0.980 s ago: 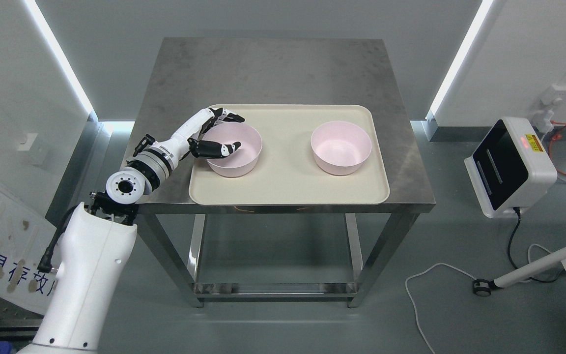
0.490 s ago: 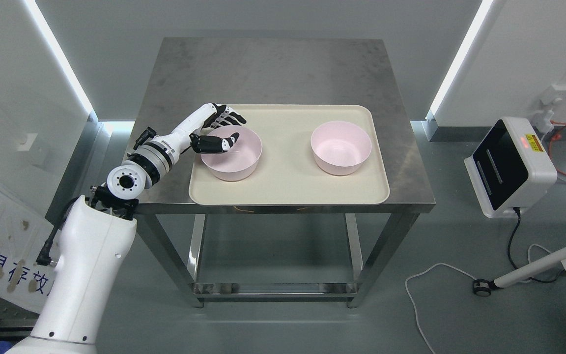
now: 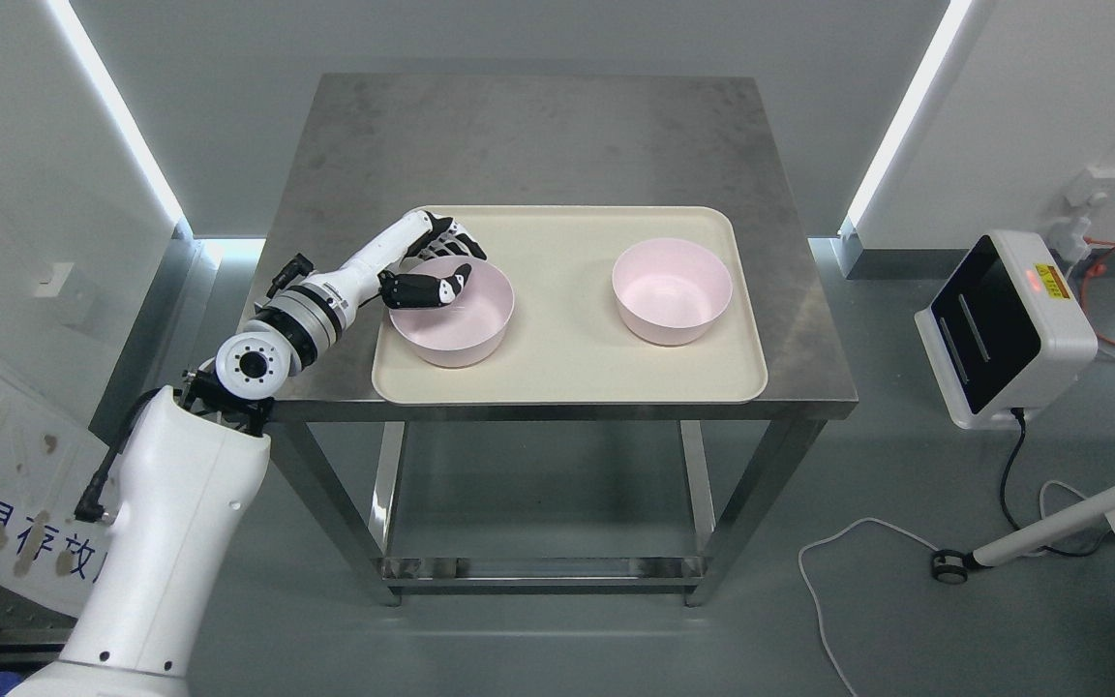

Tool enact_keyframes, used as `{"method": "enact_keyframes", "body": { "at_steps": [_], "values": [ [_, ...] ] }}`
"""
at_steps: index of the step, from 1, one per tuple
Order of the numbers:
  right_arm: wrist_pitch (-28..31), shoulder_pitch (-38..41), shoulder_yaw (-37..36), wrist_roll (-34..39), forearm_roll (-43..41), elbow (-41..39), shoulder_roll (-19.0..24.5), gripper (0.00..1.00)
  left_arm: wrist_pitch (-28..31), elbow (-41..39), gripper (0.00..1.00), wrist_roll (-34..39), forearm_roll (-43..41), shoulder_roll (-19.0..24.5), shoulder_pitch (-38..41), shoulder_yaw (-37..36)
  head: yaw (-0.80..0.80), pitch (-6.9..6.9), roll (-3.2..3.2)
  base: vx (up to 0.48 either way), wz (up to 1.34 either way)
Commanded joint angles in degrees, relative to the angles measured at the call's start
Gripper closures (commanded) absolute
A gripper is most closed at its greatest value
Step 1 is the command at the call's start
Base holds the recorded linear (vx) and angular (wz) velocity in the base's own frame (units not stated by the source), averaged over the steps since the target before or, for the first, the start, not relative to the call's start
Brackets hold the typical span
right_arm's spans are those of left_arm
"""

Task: Stack pink IKEA bowls on left shelf middle
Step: 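Lift the pink bowl and place it into the other pink bowl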

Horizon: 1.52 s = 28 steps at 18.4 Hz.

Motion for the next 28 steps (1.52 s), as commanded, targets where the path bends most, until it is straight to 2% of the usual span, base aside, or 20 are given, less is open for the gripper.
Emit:
{"method": "enact_keyframes", "body": {
  "at_steps": [1,4,6,9,11,13,15,17,22,26,28],
  "values": [
    [-0.1,1.7,-0.6,0.0,0.0,-1.9,-1.0,0.00,-0.4,1.8,1.00,0.0,-0.5,-0.3,0.0,0.1,0.00,0.00,0.00,0.000,0.00],
    [-0.2,1.7,-0.6,0.0,0.0,-1.9,-1.0,0.00,-0.2,1.7,1.00,-0.1,-0.3,-1.2,-0.2,1.8,0.00,0.00,0.00,0.000,0.00],
    [-0.1,1.7,-0.7,0.0,0.0,-1.9,-1.0,0.00,0.7,0.9,1.00,-1.3,0.0,-3.6,-2.4,4.3,0.00,0.00,0.00,0.000,0.00],
    [-0.1,1.7,-0.7,0.0,0.0,-1.9,-1.0,0.00,6.2,-2.4,1.00,-5.0,0.2,-6.6,-8.2,9.0,0.00,0.00,0.00,0.000,0.00],
    [-0.2,1.7,-0.6,0.0,0.0,-1.9,-1.0,0.00,7.4,-4.9,1.00,-5.7,0.2,-8.5,-10.2,9.2,0.00,0.00,0.00,0.000,0.00],
    [-0.2,1.7,-0.6,0.0,0.0,-1.9,-1.0,0.00,11.6,-7.6,1.00,-5.7,0.3,-8.5,-11.8,8.1,0.00,0.00,0.00,0.000,0.00],
    [-0.2,1.7,-0.7,0.0,0.0,-1.9,-1.0,0.00,13.4,-7.9,0.99,-4.3,0.3,-8.5,-12.4,0.8,0.00,0.00,0.00,0.000,0.00],
    [-0.2,1.7,-0.6,0.0,0.0,-1.9,-1.0,0.00,13.4,-7.9,0.99,0.5,0.7,-8.5,-12.6,-6.7,0.00,0.00,0.00,0.000,0.00],
    [-0.1,1.7,-0.7,0.0,0.0,-1.9,-1.0,0.00,13.1,-7.2,0.99,11.8,10.8,-8.5,-12.7,-25.3,0.00,0.00,0.00,0.000,0.00],
    [-0.1,1.7,-0.6,0.0,0.0,-1.9,-1.0,0.00,11.2,-5.4,0.99,12.6,11.0,-8.5,-12.7,-37.6,0.00,0.00,0.00,0.000,0.00],
    [-0.2,1.7,-0.6,0.0,0.0,-1.9,-1.0,0.00,11.2,-3.3,0.99,12.7,10.5,-8.5,-13.2,-40.4,0.00,0.00,0.00,0.000,0.00]
  ]
}}
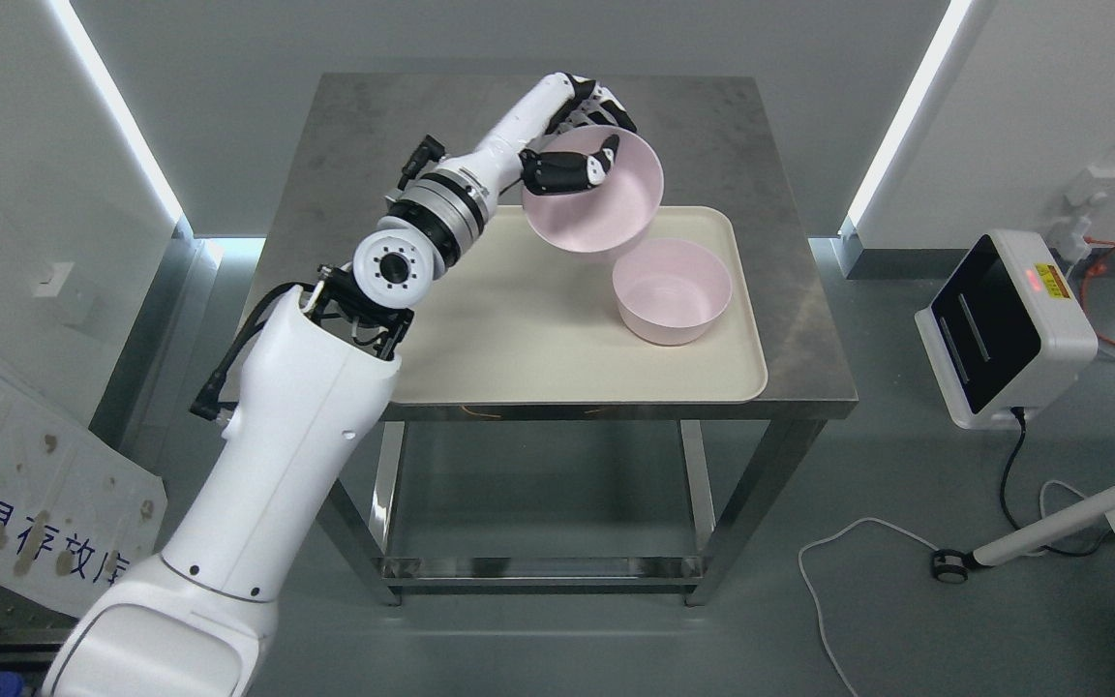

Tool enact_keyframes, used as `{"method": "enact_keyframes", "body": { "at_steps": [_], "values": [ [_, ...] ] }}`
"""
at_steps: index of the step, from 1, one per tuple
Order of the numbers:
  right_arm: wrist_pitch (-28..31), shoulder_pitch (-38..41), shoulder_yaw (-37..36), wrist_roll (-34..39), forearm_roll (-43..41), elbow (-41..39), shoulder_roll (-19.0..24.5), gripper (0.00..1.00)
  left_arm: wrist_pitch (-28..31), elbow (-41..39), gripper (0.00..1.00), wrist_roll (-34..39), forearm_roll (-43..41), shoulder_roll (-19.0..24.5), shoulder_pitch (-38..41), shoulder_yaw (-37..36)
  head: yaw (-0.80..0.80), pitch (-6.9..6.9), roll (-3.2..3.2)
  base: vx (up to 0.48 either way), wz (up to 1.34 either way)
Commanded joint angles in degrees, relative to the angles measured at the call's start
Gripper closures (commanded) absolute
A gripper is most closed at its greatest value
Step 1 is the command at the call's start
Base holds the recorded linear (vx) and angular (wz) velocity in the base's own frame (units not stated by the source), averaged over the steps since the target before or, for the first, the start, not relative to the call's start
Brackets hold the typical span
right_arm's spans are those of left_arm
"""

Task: Stack pink IKEA bowls on left shelf middle
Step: 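Lift the pink bowl and place it into the other pink bowl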

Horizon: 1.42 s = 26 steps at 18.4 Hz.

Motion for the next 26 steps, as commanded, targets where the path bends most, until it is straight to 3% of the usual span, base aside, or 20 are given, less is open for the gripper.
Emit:
{"method": "enact_keyframes", "body": {
  "at_steps": [1,4,9,17,26],
  "values": [
    [0.1,1.7,-0.6,0.0,0.0,-1.9,-1.0,0.00,-0.5,3.4,0.99,0.7,1.9,-0.4,-1.4,-24.1,0.00,0.00,0.00,0.000,0.00],
    [0.2,1.7,-0.6,0.0,0.0,-1.9,-1.0,0.00,-0.7,8.1,0.99,2.5,3.2,-0.4,-4.7,-24.1,0.00,0.00,0.00,0.000,0.00],
    [0.1,1.7,-0.6,0.0,0.0,-1.9,-1.0,0.00,-1.1,10.4,0.99,8.5,13.0,-0.4,-10.8,-24.2,0.00,0.00,0.00,0.000,0.00],
    [0.1,1.7,-0.6,0.0,0.0,-1.9,-1.0,0.00,-1.6,20.0,0.96,12.1,13.3,-0.4,-10.9,-24.6,0.00,0.00,0.00,0.000,0.00],
    [0.2,1.7,-0.6,0.0,0.0,-1.9,-1.0,0.00,-2.4,21.6,0.88,12.4,13.4,-0.4,-10.9,-23.3,0.00,0.00,0.00,0.000,0.00]
  ]
}}
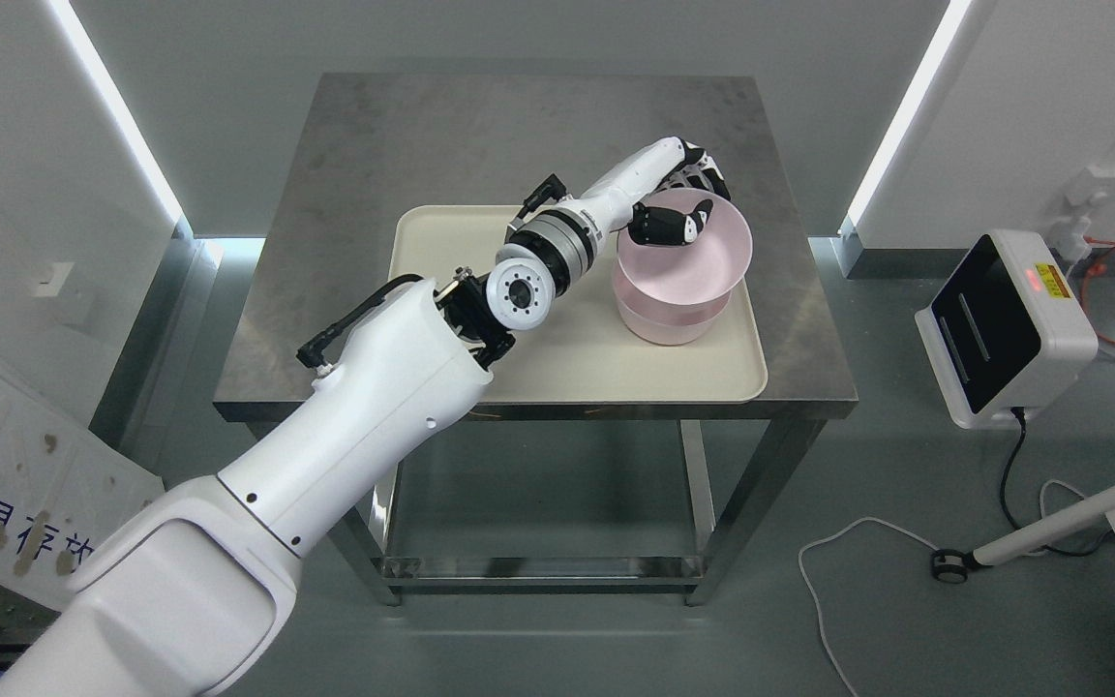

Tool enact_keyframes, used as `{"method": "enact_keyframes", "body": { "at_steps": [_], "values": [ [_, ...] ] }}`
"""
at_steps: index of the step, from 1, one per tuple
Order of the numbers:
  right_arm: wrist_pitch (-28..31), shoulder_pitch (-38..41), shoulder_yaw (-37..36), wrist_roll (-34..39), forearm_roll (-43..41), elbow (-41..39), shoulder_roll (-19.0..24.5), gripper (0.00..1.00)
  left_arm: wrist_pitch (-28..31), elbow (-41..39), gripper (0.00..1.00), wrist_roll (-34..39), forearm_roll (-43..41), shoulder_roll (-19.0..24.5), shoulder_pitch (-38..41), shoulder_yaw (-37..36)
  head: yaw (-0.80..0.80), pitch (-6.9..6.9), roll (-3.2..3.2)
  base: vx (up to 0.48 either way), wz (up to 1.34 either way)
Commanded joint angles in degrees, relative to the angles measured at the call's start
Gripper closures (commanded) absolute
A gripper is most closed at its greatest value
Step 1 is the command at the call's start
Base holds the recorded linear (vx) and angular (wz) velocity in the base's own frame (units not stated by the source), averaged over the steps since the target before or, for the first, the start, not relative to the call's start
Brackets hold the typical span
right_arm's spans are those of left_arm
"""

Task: Stack pink IKEA bowls on left shelf middle
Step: 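Lift the pink bowl and place it into the other pink bowl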

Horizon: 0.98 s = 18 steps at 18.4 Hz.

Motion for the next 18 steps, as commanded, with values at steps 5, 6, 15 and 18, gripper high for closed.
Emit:
{"method": "enact_keyframes", "body": {
  "at_steps": [5,6,15,18],
  "values": [
    [0.0,1.7,-0.7,0.0,0.0,-1.9,-1.0,0.00,0.0,3.9,0.64,0.1,0.5,0.9,-0.2,-0.9,0.00,0.00,0.00,0.000,0.00],
    [0.0,1.7,-0.6,0.0,0.0,-1.9,-1.0,0.00,0.0,3.6,0.57,0.0,0.5,0.9,-0.2,0.0,0.00,0.00,0.00,0.000,0.00],
    [0.0,1.7,-0.6,0.0,0.0,-1.9,-1.0,0.00,0.4,-11.5,0.32,-8.9,0.4,4.9,1.3,25.6,0.00,0.00,0.00,0.000,0.00],
    [0.0,1.7,-0.7,0.0,0.0,-1.9,-1.0,0.00,-3.0,-21.0,0.21,-15.4,0.4,17.0,5.7,28.8,0.00,0.00,0.00,0.000,0.00]
  ]
}}
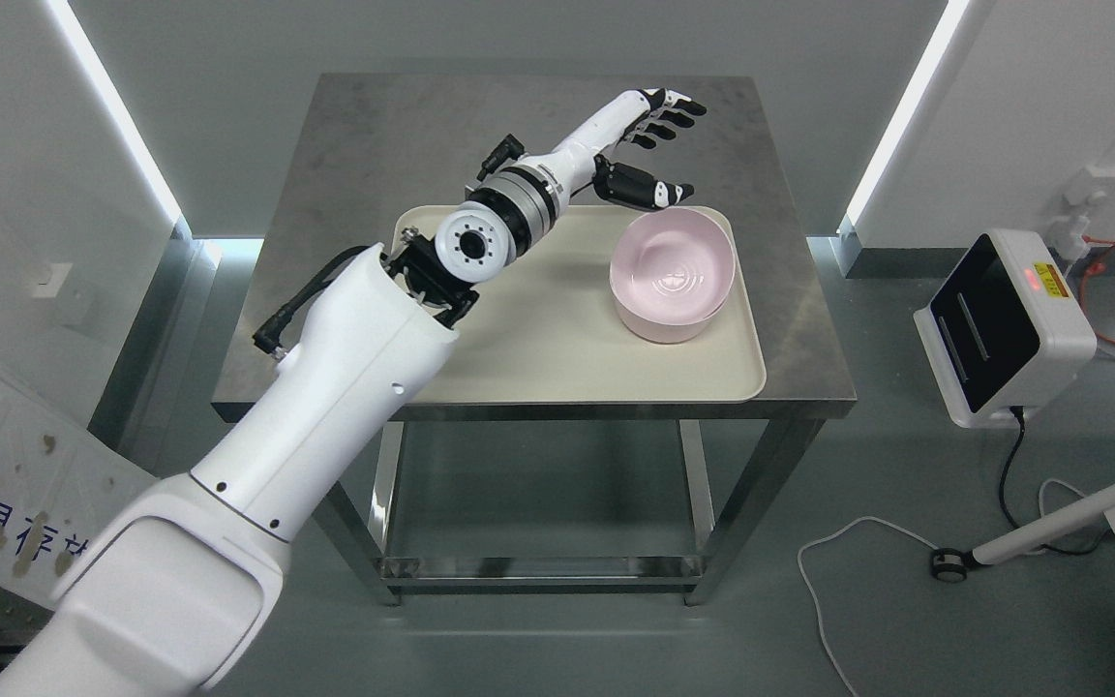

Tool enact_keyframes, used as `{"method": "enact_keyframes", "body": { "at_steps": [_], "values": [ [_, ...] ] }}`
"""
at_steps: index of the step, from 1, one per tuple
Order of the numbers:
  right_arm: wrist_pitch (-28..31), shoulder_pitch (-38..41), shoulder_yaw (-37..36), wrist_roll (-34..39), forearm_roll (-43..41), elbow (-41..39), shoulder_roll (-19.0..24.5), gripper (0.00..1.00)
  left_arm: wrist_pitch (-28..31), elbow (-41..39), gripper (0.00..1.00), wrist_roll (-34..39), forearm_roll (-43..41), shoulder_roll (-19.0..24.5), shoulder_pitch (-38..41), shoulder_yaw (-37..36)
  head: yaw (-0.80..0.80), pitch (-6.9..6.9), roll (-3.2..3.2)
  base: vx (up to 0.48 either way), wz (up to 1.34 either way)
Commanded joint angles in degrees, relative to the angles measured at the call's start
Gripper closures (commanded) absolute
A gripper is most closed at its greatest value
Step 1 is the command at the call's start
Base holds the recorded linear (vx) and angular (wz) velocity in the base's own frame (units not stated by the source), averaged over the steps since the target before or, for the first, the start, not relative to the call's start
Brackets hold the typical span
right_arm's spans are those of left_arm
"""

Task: Stack pink IKEA bowls on left shelf middle
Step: 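Release the bowl and pull the left hand back, then grasp the rim of the stacked pink bowls with the left hand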

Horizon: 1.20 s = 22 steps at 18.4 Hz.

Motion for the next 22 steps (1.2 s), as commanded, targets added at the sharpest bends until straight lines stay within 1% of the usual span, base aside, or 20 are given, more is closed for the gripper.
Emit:
{"method": "enact_keyframes", "body": {
  "at_steps": [1,2,3,5,6,9,12,14,17,19,20,21,22],
  "values": [
    [0.0,1.7,-0.6,0.0,0.0,-1.9,-1.0,0.00,-6.6,-20.4,0.20,-6.0,0.1,17.4,8.0,16.4,0.00,0.00,0.00,0.000,-0.01],
    [-0.1,1.7,-0.6,0.0,0.0,-1.9,-1.0,0.00,-9.7,-23.1,0.20,-6.2,0.1,19.4,10.9,16.8,0.00,0.00,0.00,0.000,0.00],
    [-0.1,1.7,-0.7,0.0,0.0,-1.9,-1.0,0.00,-14.3,-25.2,0.20,-6.2,0.1,21.5,13.9,17.1,0.00,0.00,0.00,0.000,0.00],
    [-0.1,1.7,-0.6,0.0,0.0,-1.9,-1.0,0.00,-23.9,-26.1,0.20,-6.0,-0.6,23.6,17.8,17.2,0.00,0.00,0.00,0.000,0.00],
    [-0.1,1.7,-0.7,0.0,0.0,-1.9,-1.0,0.00,-25.8,-26.7,0.20,-6.0,-1.9,23.8,19.2,17.1,0.00,0.00,0.00,0.000,0.00],
    [-0.1,1.7,-0.6,0.0,0.0,-1.9,-1.0,0.00,-26.5,-31.1,0.20,-6.2,-9.9,22.2,22.6,14.6,0.00,0.00,0.00,0.000,0.00],
    [0.0,1.7,-0.7,0.0,0.0,-1.9,-1.0,0.00,-26.5,-32.2,0.20,-6.2,-19.5,20.2,23.7,7.9,0.00,0.00,0.00,0.000,0.00],
    [-0.1,1.7,-0.6,0.0,0.0,-1.9,-1.0,0.00,-25.8,-32.1,0.20,-6.2,-27.7,16.6,24.1,5.5,0.00,0.00,0.00,0.000,0.00],
    [0.0,1.7,-0.6,0.0,0.0,-1.9,-1.0,0.00,-25.0,-31.9,0.20,-9.1,-38.0,8.1,25.3,4.4,0.00,-0.01,0.00,0.000,0.00],
    [0.0,1.7,-0.6,0.0,0.0,-1.9,-1.0,0.00,-24.3,-31.7,0.20,-13.3,-43.6,0.7,26.6,4.3,0.00,-0.01,0.00,0.000,0.00],
    [-0.1,1.7,-0.6,0.0,0.0,-1.9,-1.0,0.00,-24.3,-31.4,0.20,-14.2,-45.8,-1.5,26.7,4.2,0.00,-0.01,0.00,0.000,0.00],
    [-0.1,1.7,-0.6,0.0,0.0,-1.9,-1.0,0.00,-24.2,-30.7,0.20,-14.6,-48.2,-1.5,26.7,4.0,0.00,-0.01,0.00,0.000,0.00],
    [-0.1,1.7,-0.6,0.0,0.0,-1.9,-1.0,0.00,-23.7,-29.9,0.20,-14.5,-48.9,-1.5,25.9,3.3,0.00,-0.01,0.00,0.000,0.00]
  ]
}}
